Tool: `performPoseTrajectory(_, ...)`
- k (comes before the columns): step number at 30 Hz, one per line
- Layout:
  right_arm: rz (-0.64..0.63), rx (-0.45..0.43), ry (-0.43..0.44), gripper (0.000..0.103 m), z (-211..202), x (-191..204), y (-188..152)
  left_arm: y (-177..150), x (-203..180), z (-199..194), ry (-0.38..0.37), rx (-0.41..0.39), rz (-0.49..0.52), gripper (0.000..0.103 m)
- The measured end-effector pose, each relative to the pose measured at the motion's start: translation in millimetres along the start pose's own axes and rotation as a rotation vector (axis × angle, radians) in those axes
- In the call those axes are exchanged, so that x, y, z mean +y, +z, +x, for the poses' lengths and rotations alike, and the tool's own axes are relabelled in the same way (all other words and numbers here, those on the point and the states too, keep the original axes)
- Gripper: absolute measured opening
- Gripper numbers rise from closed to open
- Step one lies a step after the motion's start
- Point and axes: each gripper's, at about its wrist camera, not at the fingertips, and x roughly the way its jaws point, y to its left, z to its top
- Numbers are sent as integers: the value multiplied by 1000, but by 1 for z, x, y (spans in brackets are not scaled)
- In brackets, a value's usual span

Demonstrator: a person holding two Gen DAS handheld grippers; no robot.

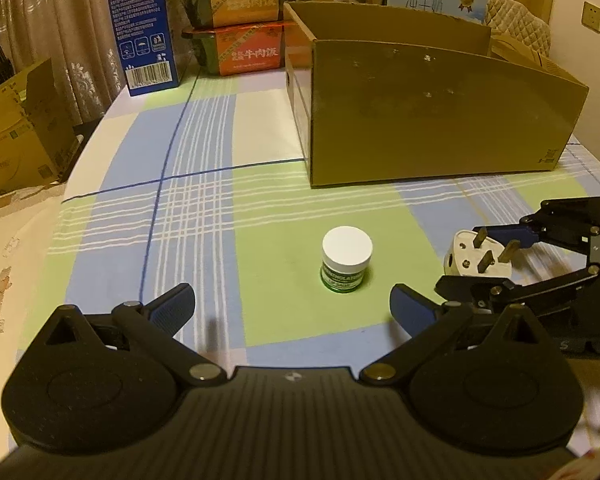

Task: Organize rigid objects
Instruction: 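Grasp the white-lidded jar with the left tool while the right tool grasps the white plug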

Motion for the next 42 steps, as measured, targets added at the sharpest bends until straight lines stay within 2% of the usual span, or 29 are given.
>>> performPoseTrajectory(9,71,19,-67,49,-15,-13,2,4,-17,4,-53,-30,22,102)
performPoseTrajectory(11,92,22,-87,49,-22,-19,2,5,-22,6,-63,-39,36,94)
performPoseTrajectory(17,165,35,-135,49,-44,-40,-2,11,-32,16,-58,-39,41,84)
performPoseTrajectory(21,202,40,-160,49,-51,-51,-5,14,-30,23,-53,-26,12,75)
performPoseTrajectory(24,215,40,-160,49,-53,-56,-6,16,-28,30,-55,-1,0,61)
performPoseTrajectory(26,224,40,-158,49,-54,-57,-7,16,-29,32,-52,11,4,46)
performPoseTrajectory(33,221,36,-153,49,-54,-56,-6,17,-28,33,-48,12,-5,42)
performPoseTrajectory(37,221,38,-154,49,-54,-57,-6,17,-29,34,-45,22,-3,32)
performPoseTrajectory(42,209,39,-156,49,-53,-56,-6,17,-27,34,-44,29,-20,25)
